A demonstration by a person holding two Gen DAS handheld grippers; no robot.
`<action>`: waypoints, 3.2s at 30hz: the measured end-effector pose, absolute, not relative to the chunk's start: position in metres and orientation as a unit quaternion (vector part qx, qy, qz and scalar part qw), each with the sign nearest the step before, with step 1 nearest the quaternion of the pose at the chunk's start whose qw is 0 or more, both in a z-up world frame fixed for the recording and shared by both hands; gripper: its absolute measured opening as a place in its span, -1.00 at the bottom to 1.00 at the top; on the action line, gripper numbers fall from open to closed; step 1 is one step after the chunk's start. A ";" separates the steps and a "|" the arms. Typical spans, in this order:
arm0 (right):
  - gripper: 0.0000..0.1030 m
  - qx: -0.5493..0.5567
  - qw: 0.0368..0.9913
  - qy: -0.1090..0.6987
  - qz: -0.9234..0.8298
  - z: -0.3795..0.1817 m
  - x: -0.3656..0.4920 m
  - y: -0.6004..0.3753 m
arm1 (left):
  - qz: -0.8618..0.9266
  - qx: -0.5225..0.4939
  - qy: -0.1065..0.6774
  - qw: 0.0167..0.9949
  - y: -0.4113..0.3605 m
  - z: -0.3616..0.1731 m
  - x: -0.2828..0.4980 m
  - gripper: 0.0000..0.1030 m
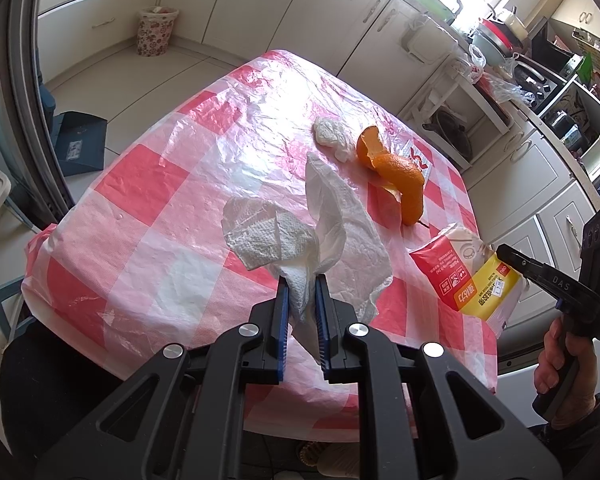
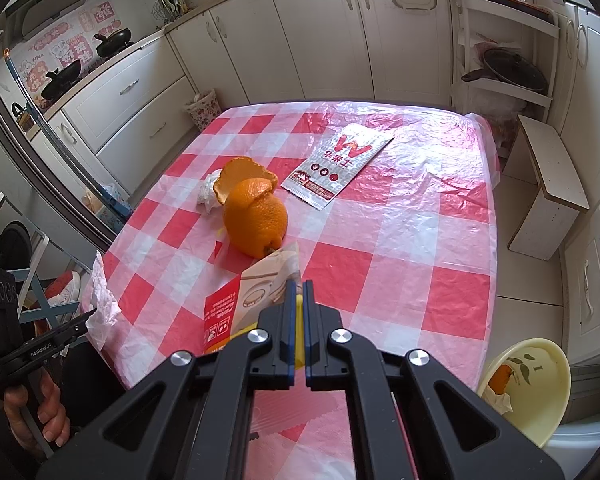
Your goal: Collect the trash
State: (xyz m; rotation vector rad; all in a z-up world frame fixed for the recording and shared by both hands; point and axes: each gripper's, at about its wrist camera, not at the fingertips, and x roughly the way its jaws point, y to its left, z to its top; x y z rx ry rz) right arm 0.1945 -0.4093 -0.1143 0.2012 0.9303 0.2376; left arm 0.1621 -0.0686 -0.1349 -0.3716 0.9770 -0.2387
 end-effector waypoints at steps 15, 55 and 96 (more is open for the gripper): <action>-0.93 0.098 0.883 0.445 0.113 -0.114 0.195 -0.409 | -0.114 -0.177 0.465 0.860 -0.068 -0.134 0.162 -0.77; -0.93 0.099 0.884 0.443 0.114 -0.112 0.194 -0.408 | -0.114 -0.179 0.464 0.860 -0.068 -0.133 0.162 -0.77; -0.93 0.107 0.886 0.435 0.119 -0.105 0.189 -0.412 | -0.116 -0.180 0.459 0.862 -0.067 -0.125 0.160 -0.77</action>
